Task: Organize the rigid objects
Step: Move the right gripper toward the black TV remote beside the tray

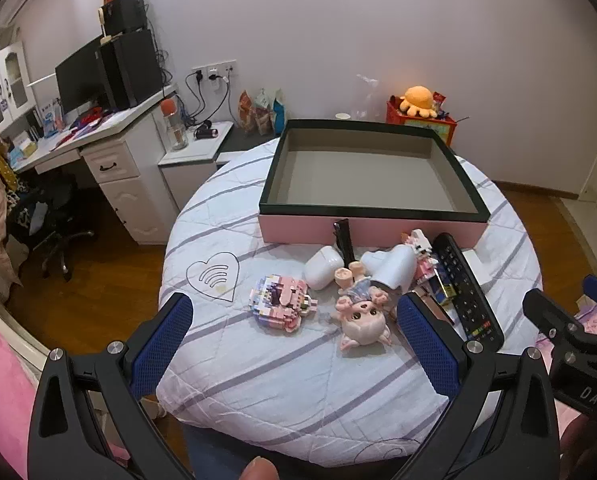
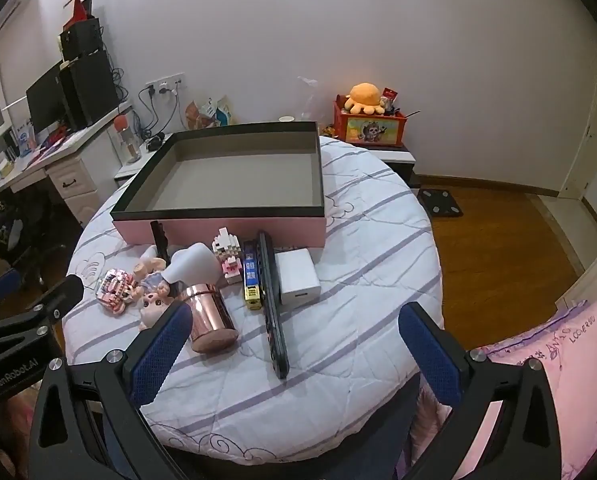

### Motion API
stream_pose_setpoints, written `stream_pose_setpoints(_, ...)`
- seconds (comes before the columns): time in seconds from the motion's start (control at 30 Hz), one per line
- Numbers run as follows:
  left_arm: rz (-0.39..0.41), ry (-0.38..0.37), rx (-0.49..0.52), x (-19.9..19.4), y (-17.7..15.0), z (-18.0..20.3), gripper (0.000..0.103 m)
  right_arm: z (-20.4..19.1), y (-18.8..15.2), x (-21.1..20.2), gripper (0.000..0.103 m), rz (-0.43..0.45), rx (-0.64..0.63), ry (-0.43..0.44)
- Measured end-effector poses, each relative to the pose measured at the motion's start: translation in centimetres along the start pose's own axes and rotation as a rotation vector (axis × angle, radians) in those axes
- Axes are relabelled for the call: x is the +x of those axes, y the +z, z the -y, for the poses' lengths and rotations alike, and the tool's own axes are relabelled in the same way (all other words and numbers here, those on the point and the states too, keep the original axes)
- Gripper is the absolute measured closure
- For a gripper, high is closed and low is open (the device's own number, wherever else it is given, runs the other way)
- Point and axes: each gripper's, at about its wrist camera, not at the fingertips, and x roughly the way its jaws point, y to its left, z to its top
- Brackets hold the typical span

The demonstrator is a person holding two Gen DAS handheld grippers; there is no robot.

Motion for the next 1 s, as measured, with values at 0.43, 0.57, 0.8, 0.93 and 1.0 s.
stream_pose_setpoints(0.43, -0.026, -0.019, 0.001, 1.5, 2.7, -1.3, 0.000, -2.6, 2.1, 1.9, 0.000, -0.049, -0.014, 0.011)
stream_pose_setpoints(0.57, -0.061, -0.060, 0.011, 3.1, 3.5, -1.5, 0.000, -3.4, 2.5, 2.0, 0.000, -0.056, -0.008, -0.032)
stream_pose_setpoints(0.8, -0.069, -0.082, 0.058, 4.0, 4.6, -1.1, 0.000, -2.8, 2.1, 2.3, 0.000, -0.074, 0.073, -0.080)
stream_pose_setpoints(0.93, -0.090, -0.078, 0.036, 4.5, 4.4, -0.9, 0.000, -2.3, 1.9, 2.7, 0.000, -0.088, 0.064, -0.081)
stream_pose_setpoints(1.0, -0.092, -0.063, 0.016, 4.5, 4.1, -0.7, 0.000, -2.0, 2.0, 3.1, 0.000, -0.096, 0.048, -0.067)
